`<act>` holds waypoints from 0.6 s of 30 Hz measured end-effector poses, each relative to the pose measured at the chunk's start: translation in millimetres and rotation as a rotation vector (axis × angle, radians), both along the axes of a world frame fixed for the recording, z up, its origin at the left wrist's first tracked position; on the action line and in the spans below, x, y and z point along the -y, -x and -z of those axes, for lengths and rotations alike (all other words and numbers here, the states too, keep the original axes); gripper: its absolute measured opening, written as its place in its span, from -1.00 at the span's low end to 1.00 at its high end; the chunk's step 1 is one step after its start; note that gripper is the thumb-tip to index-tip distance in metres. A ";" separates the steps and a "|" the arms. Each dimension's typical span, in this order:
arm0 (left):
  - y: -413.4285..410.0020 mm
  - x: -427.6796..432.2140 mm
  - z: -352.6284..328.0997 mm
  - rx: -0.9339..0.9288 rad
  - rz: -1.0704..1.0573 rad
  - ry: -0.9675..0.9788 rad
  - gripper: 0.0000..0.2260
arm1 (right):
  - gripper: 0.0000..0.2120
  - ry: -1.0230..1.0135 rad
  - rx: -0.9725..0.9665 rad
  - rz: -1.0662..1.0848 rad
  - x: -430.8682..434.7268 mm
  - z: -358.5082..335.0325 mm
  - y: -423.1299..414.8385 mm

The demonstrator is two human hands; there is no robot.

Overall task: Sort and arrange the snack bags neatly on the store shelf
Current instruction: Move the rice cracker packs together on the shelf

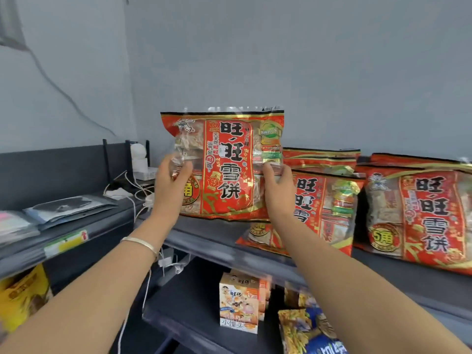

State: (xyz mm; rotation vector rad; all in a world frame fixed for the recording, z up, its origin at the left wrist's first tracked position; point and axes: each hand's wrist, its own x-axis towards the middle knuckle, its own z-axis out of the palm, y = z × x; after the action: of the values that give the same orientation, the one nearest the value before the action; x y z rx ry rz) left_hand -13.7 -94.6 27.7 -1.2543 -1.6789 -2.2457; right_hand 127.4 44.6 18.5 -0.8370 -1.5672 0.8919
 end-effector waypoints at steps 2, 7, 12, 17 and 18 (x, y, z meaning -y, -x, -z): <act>-39.1 -22.1 -3.8 -0.044 0.083 0.029 -0.64 | -0.51 -0.002 0.022 0.156 -11.8 0.8 -44.5; -131.7 -77.0 -4.7 -0.159 0.340 0.157 -0.52 | -0.53 0.043 0.040 0.472 -42.4 10.3 -157.3; -217.0 -111.5 4.3 -0.260 0.502 0.285 -0.39 | -0.58 0.101 0.075 0.626 -63.4 33.4 -248.7; -277.3 -139.1 23.4 -0.323 0.507 0.395 -0.37 | -0.67 0.179 0.088 0.678 -84.2 48.5 -306.2; -287.7 -144.6 29.0 -0.346 0.480 0.435 -0.36 | -0.68 0.187 0.092 0.686 -88.0 50.9 -315.9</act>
State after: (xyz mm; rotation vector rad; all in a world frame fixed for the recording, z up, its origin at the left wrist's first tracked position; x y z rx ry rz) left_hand 273.9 50.0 -1.3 -2.2009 -1.9386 -1.7366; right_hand 443.3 132.5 -32.4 -1.4502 -1.1483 0.5004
